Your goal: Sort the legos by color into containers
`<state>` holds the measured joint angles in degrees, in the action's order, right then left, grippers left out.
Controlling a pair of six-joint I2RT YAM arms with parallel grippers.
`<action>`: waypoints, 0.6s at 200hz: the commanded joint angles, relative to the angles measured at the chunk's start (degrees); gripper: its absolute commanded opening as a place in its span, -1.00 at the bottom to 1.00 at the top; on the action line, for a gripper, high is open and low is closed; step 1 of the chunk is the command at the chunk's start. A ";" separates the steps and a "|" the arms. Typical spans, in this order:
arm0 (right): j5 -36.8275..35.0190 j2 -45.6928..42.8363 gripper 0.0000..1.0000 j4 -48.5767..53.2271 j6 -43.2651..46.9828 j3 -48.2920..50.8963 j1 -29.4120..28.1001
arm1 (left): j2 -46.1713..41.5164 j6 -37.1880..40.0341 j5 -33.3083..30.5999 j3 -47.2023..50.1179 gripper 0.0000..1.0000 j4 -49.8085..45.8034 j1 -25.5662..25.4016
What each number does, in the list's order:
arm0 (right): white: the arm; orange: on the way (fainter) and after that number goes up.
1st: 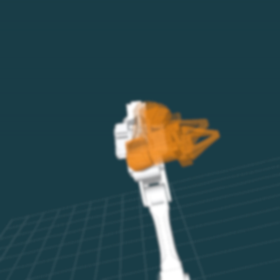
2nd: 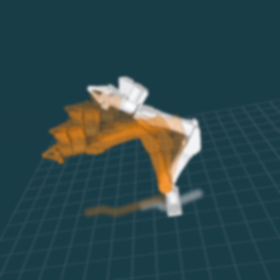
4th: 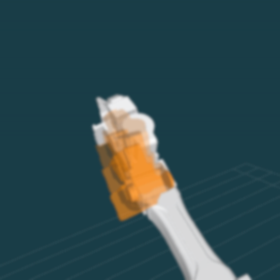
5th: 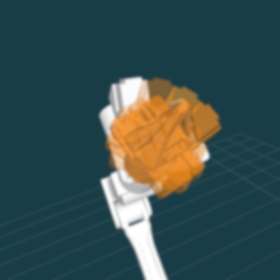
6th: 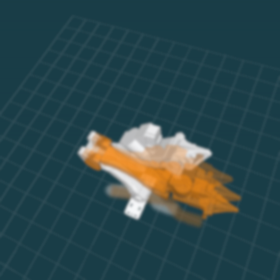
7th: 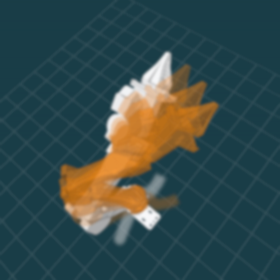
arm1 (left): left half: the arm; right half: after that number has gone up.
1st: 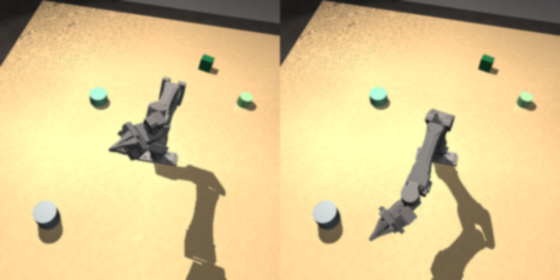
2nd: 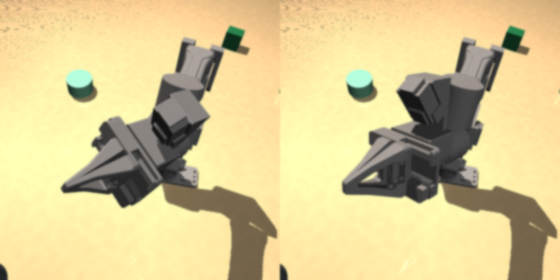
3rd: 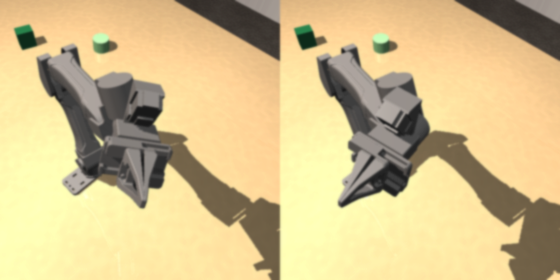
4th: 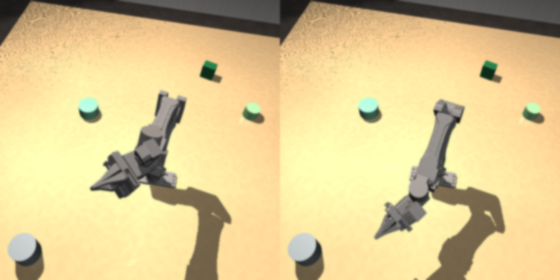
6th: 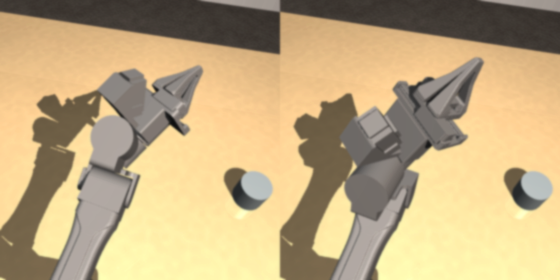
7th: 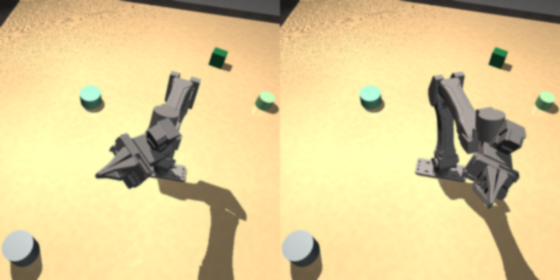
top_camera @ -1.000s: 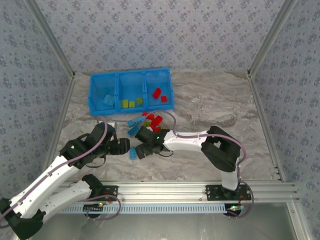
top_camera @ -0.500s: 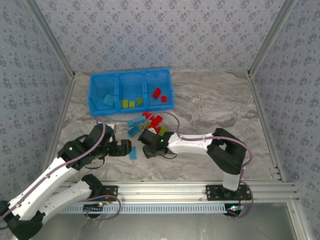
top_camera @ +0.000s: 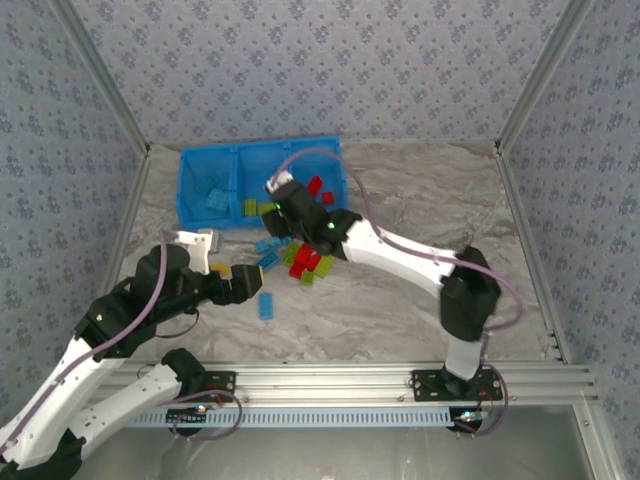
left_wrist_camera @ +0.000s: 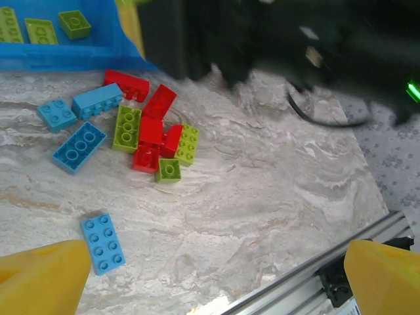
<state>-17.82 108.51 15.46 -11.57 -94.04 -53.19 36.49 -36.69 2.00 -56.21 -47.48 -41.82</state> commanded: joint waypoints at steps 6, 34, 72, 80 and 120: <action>-2.57 14.85 -0.01 3.43 8.78 -14.39 2.53 | -0.29 0.08 -2.11 -0.01 0.99 -0.98 -0.45; -4.03 28.14 0.06 10.02 10.51 -32.36 3.39 | -1.52 -0.57 -3.26 1.25 0.98 -1.57 -0.43; -4.21 38.91 0.36 17.10 12.01 -50.07 3.51 | -1.86 -1.24 -3.58 2.89 0.99 -1.79 -0.41; -3.90 39.19 0.44 17.64 12.01 -51.47 3.44 | -2.08 -1.18 -3.67 3.16 0.98 -1.90 -0.43; -3.11 35.82 0.52 20.31 11.75 -50.86 3.18 | -2.35 -1.42 -4.19 4.68 0.98 -1.37 -0.45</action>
<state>-20.69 147.65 31.11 -0.56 -143.37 -49.63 34.76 -37.41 -1.15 -52.16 -48.75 -41.82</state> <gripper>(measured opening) 0.757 0.992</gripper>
